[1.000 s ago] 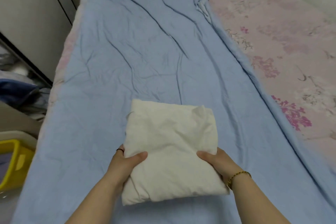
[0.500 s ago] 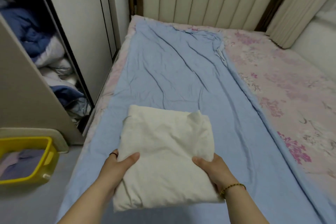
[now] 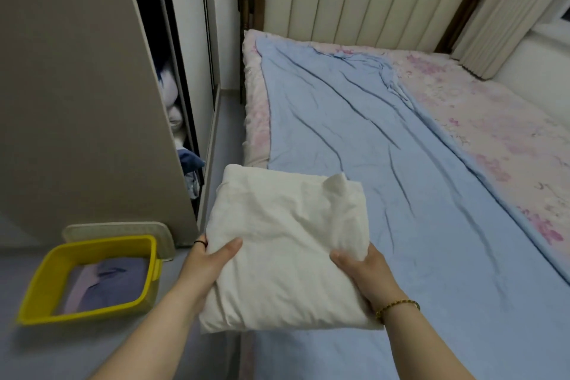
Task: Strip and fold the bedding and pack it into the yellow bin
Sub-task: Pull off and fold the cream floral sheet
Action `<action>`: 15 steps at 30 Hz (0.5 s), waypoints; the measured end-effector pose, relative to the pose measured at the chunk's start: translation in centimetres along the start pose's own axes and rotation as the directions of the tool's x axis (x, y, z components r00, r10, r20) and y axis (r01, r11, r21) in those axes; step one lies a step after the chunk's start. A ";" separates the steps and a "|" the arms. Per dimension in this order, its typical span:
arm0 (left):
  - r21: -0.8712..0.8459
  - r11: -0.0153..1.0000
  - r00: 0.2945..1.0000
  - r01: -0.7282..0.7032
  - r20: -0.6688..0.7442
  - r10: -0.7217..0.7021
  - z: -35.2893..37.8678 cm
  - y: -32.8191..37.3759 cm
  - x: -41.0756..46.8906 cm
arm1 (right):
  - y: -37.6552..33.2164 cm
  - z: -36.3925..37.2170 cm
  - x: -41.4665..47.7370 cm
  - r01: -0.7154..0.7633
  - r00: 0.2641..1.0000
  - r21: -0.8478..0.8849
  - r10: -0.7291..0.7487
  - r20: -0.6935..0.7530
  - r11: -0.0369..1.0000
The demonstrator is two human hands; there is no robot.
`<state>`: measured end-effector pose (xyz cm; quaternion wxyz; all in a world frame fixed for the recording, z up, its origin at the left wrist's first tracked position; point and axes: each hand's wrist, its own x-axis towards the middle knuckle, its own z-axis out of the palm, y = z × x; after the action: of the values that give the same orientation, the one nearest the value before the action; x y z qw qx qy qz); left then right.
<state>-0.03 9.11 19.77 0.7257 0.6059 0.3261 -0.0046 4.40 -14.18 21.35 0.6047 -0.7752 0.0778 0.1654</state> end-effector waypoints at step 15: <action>-0.066 0.998 0.979 -0.017 -0.203 0.003 -8.5 -3.6 -3.1 | 1.1 7.8 -3.8 0.013 0.994 -0.002 -0.012 0.110 1.000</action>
<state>-7.92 14.45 17.69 0.7086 0.5798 0.3955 0.0719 -0.79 -7.22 20.03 0.6080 -0.7662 0.0391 0.2043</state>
